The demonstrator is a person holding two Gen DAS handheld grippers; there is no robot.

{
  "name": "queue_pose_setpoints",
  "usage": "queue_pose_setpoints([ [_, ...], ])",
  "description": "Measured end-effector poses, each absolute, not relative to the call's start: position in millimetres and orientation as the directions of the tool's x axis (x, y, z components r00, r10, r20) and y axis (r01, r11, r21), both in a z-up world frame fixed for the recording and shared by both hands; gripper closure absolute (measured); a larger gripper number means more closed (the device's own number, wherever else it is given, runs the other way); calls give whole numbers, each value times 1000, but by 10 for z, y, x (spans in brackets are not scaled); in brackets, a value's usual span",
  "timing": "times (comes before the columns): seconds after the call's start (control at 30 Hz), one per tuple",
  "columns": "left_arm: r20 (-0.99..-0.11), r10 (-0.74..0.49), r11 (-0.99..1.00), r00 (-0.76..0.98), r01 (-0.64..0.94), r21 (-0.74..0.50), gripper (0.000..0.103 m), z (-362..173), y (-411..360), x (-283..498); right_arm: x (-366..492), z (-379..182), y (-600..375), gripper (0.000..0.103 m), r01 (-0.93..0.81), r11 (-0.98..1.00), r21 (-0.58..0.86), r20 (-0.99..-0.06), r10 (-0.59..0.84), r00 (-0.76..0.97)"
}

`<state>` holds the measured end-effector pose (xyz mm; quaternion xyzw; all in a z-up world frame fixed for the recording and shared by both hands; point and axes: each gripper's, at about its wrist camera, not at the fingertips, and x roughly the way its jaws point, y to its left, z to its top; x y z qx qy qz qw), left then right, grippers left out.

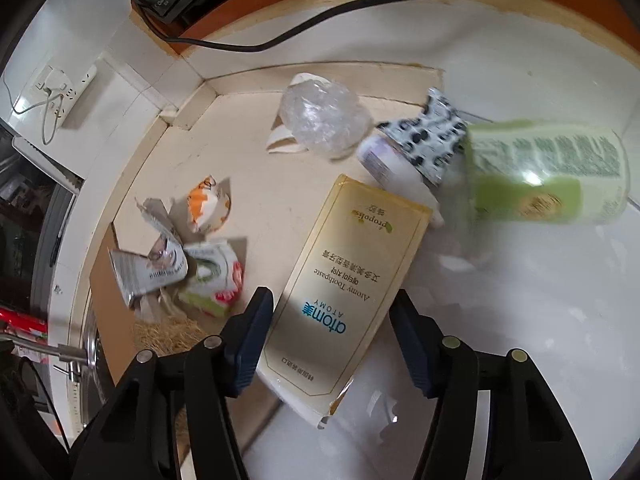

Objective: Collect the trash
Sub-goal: 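Grasp the yellow Atomy toothpaste box with the right tool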

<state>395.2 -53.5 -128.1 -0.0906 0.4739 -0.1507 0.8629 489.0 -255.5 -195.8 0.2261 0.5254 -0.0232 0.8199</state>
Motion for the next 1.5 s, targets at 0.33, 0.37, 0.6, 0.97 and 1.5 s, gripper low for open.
queue_pose_setpoints([
  [0.33, -789, -358, 934, 499, 212, -289, 73, -1087, -428, 3348, 4202, -1865, -2703, 87, 254, 888, 383, -868, 253, 426],
  [0.37, -787, -360, 933, 502, 214, -290, 73, -1057, -414, 3279, 4173, -1869, -2707, 87, 260, 887, 381, -873, 253, 416],
  [0.6, -749, -349, 937, 563, 226, -267, 73, -802, -320, 3019, 4070, -1637, -2548, 18, 250, 896, 368, -838, 203, 506],
  [0.97, -729, -291, 957, 620, 172, -236, 73, -761, -132, 3231, 4491, -1967, -2239, 23, 309, 923, 229, -905, 85, 417],
  [1.5, -760, -270, 962, 592, 198, -188, 72, -846, -95, 2888, 3508, -1515, -2337, 43, 172, 950, 262, -845, 140, 515],
])
